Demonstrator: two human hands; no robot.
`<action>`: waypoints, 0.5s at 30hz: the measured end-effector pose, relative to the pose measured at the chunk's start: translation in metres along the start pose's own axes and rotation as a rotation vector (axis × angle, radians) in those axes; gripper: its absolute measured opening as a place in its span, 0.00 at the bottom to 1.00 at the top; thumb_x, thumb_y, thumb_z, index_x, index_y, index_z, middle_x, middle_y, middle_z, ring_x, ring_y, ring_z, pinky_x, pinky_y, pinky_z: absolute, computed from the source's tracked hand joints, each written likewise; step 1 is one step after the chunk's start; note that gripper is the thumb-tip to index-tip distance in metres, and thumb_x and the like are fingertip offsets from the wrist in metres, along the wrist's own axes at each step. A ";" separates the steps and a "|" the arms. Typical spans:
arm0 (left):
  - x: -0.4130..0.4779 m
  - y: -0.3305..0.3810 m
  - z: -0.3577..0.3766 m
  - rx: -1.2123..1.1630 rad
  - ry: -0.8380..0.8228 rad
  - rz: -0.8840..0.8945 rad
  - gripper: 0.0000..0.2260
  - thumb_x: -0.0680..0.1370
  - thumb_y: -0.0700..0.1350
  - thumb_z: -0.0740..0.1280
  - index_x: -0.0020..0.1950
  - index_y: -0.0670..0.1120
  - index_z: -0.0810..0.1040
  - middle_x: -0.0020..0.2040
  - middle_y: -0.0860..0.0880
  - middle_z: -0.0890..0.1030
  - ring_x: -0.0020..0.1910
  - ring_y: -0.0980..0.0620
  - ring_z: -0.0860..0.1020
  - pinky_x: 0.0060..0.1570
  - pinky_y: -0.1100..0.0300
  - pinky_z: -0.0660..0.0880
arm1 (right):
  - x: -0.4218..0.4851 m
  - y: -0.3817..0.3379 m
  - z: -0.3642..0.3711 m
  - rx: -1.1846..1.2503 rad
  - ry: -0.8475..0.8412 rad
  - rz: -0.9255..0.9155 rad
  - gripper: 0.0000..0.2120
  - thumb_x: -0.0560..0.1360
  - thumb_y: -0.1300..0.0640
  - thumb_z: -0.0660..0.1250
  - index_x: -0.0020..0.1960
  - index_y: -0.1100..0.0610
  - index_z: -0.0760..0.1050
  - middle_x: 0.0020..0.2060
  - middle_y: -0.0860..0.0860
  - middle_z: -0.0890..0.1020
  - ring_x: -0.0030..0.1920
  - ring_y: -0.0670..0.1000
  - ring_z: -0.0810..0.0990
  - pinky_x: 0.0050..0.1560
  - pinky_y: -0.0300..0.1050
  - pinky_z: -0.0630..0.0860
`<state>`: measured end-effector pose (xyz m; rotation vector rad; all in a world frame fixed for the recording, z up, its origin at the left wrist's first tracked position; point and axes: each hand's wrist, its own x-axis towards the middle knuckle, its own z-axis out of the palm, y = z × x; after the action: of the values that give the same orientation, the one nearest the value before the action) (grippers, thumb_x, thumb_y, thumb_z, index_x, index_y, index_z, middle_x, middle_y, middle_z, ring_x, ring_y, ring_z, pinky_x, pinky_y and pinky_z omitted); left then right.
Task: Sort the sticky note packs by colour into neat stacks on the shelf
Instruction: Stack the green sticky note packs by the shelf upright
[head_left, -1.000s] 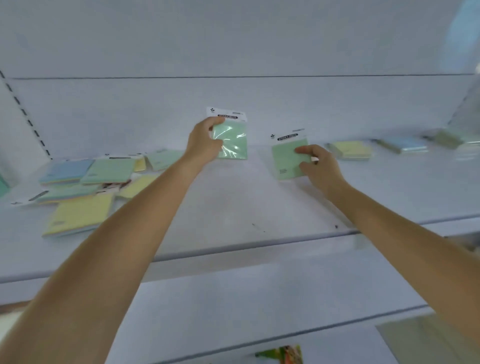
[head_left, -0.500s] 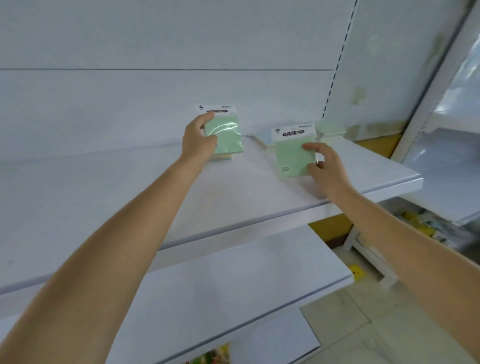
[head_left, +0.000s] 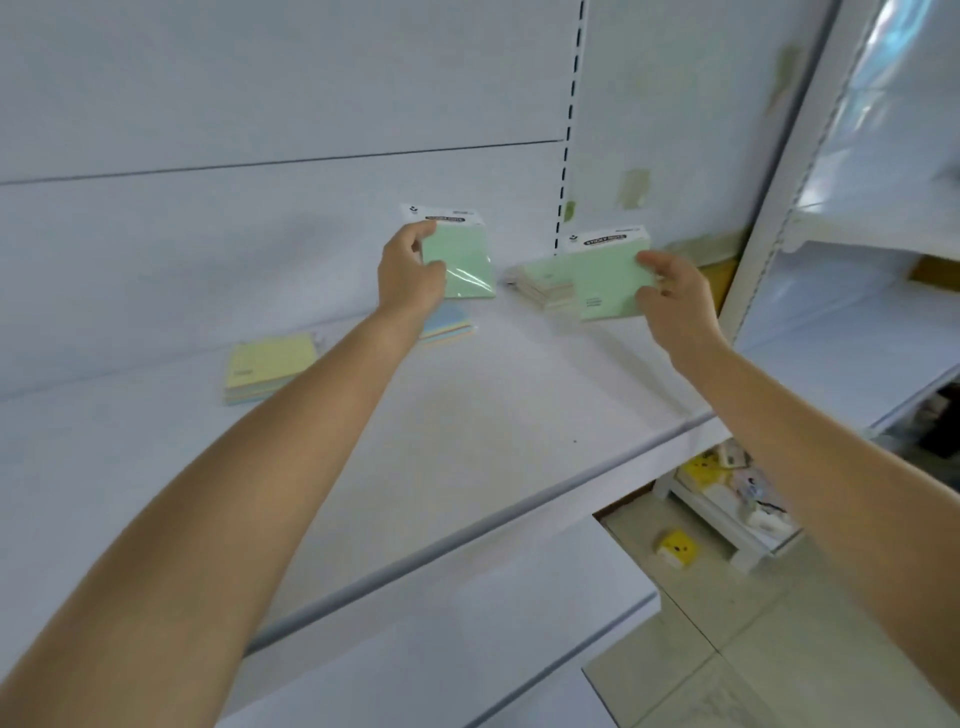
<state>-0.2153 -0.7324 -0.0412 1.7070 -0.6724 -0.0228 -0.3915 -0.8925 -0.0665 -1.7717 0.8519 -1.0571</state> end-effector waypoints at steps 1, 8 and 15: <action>0.004 0.002 0.009 -0.004 -0.002 0.000 0.22 0.73 0.31 0.60 0.66 0.43 0.72 0.66 0.44 0.73 0.65 0.50 0.71 0.62 0.62 0.69 | 0.012 0.000 -0.004 -0.002 0.003 0.015 0.22 0.73 0.70 0.55 0.65 0.59 0.70 0.54 0.51 0.71 0.48 0.51 0.71 0.41 0.38 0.70; 0.026 0.000 0.045 0.053 0.077 -0.015 0.22 0.74 0.32 0.61 0.68 0.43 0.71 0.68 0.45 0.73 0.67 0.50 0.71 0.67 0.61 0.66 | 0.092 -0.006 0.010 -0.077 -0.166 0.033 0.21 0.75 0.67 0.56 0.67 0.58 0.70 0.56 0.52 0.73 0.51 0.50 0.72 0.47 0.38 0.72; 0.032 0.002 0.060 0.079 0.221 -0.034 0.22 0.73 0.32 0.61 0.67 0.42 0.72 0.67 0.44 0.74 0.67 0.49 0.72 0.67 0.57 0.69 | 0.130 0.007 0.043 -0.203 -0.410 -0.041 0.14 0.74 0.65 0.57 0.52 0.56 0.78 0.47 0.55 0.80 0.49 0.55 0.77 0.49 0.46 0.76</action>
<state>-0.2120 -0.7999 -0.0438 1.7656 -0.4852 0.1684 -0.3005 -0.9933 -0.0439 -2.0880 0.6846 -0.6123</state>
